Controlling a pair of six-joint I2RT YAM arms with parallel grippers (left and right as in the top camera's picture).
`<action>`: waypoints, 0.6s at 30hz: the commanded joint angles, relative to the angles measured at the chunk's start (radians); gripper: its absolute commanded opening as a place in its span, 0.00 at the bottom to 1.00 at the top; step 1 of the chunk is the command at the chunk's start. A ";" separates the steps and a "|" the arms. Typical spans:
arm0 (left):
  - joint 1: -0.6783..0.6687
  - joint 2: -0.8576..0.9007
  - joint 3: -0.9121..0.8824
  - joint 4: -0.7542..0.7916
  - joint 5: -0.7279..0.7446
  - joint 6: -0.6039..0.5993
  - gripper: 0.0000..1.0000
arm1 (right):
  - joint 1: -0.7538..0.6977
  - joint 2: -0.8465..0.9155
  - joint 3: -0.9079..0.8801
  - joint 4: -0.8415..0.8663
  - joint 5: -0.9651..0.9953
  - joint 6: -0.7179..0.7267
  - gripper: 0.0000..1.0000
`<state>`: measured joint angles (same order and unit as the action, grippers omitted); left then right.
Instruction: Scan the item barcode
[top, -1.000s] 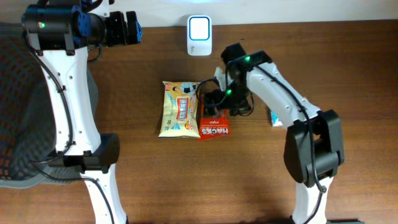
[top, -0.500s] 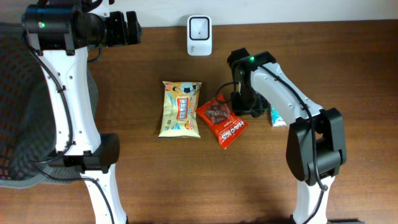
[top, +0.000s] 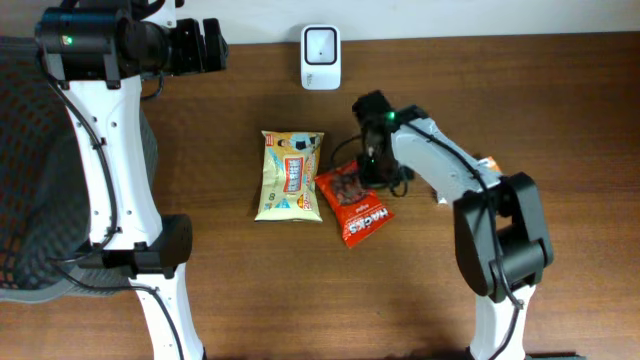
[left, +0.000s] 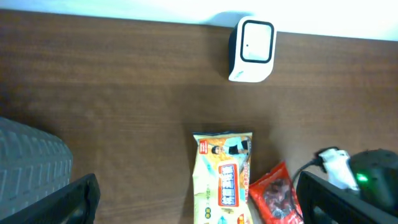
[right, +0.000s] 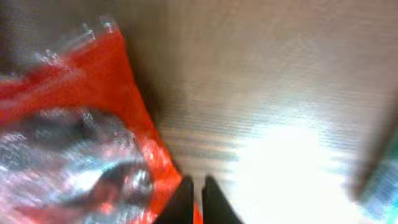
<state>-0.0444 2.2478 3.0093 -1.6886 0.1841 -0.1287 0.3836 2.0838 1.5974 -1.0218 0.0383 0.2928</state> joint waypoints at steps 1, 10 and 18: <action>0.002 -0.016 0.012 0.001 0.006 -0.006 0.99 | 0.008 -0.052 0.248 -0.228 -0.055 -0.010 0.08; -0.001 -0.016 0.012 0.001 0.006 -0.006 0.99 | 0.053 -0.018 -0.118 0.042 -0.264 -0.067 0.08; 0.004 -0.016 0.012 0.001 0.006 -0.006 0.99 | -0.143 -0.019 0.072 -0.128 -0.180 -0.033 0.37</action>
<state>-0.0444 2.2478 3.0093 -1.6878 0.1837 -0.1287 0.2729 2.0686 1.5623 -1.0813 -0.1150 0.3073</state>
